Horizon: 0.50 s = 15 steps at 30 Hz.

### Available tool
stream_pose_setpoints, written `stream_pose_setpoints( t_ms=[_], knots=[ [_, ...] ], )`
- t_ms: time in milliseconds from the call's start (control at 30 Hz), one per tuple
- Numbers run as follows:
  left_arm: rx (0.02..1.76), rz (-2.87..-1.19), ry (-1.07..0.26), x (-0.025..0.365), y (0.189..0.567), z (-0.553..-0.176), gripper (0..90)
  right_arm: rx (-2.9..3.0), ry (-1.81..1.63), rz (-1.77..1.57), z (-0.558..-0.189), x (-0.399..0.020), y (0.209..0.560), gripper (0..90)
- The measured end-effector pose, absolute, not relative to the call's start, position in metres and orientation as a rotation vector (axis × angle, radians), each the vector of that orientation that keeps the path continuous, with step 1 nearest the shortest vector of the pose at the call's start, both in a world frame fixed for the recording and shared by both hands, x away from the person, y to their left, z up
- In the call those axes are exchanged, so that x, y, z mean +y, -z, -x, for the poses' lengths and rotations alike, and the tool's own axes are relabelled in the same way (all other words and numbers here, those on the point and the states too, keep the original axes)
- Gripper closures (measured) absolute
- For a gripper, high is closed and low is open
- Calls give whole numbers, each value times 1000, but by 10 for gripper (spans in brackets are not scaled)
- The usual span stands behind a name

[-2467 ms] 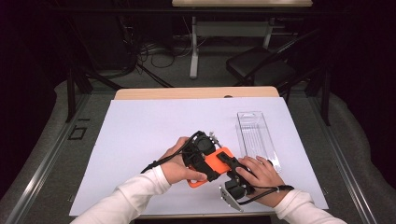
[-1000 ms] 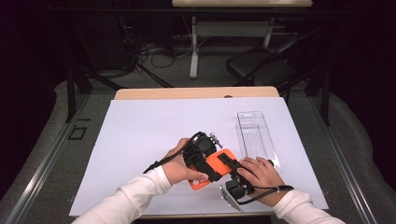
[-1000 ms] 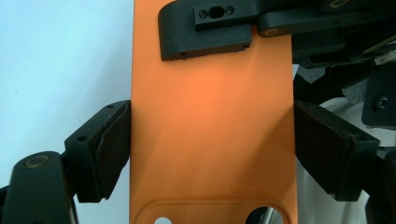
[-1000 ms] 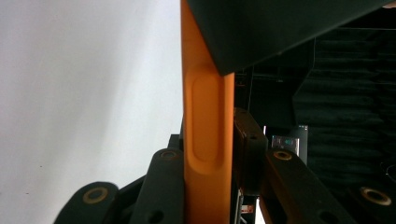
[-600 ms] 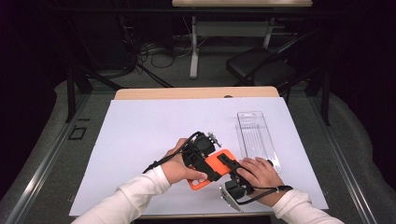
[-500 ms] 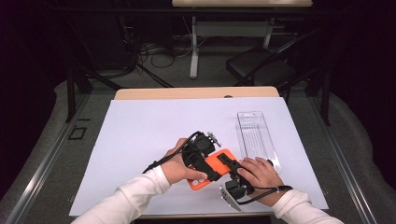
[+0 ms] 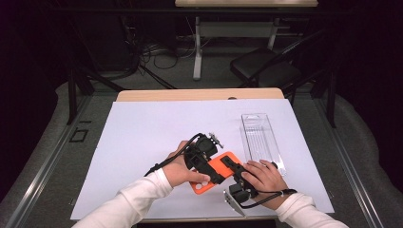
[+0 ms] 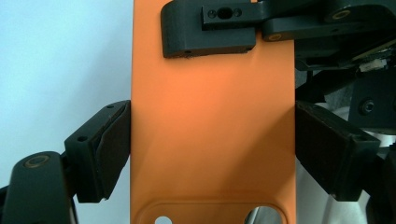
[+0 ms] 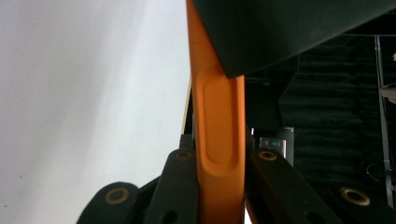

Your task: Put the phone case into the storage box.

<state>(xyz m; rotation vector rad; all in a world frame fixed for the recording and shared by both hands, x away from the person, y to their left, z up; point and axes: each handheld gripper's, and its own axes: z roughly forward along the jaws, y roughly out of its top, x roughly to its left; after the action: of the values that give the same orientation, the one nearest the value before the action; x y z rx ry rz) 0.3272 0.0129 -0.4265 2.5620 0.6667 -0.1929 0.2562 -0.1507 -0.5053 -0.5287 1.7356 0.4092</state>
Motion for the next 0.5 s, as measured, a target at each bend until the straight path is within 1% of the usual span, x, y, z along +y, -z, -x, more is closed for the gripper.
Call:
stream_pose_setpoints(
  t_ms=[133, 500],
  knots=[
    [676, -2548, 218, 14, 427, -328, 160, 1733, -412, 523, -255, -151, 505, 870],
    [684, -2543, 237, 15, 427, -329, 159, 1730, -407, 522, -255, -151, 506, 871]
  ],
)
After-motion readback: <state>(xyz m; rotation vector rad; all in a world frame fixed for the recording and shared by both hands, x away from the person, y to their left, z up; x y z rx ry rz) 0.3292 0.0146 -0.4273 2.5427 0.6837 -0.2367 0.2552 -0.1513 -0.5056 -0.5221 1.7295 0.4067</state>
